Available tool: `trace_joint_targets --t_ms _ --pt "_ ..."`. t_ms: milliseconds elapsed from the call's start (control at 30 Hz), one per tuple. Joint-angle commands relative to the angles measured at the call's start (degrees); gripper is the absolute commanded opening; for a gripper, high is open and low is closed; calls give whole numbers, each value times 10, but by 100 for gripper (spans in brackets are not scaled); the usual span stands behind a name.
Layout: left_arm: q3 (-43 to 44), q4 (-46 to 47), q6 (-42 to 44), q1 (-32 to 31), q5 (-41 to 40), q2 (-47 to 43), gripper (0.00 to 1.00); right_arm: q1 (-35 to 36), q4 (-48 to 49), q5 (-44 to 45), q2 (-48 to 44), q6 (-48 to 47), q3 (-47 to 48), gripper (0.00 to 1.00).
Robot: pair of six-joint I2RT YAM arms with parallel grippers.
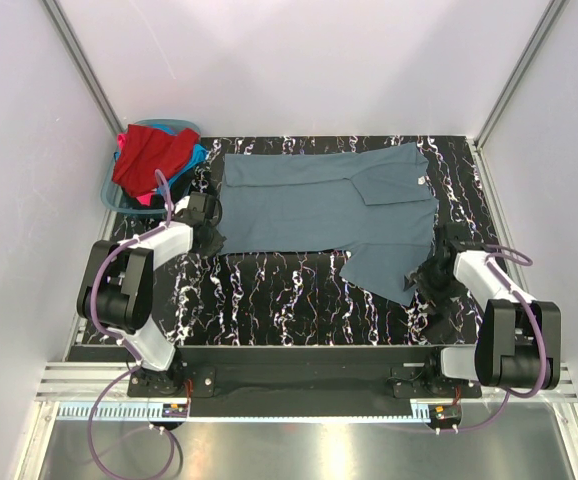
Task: Fold and stack the t-shirts
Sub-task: Fold the tshirt
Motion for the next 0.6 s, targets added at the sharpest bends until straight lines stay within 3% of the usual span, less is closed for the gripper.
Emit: trace_joint_targets --t_ms 0,567 --pt "-2 12 4 0 -2 0 0 2 5 -8 -17 9 -6 72" --pt "-6 6 0 0 -6 -10 0 3 43 -31 34 -15 -15 53"
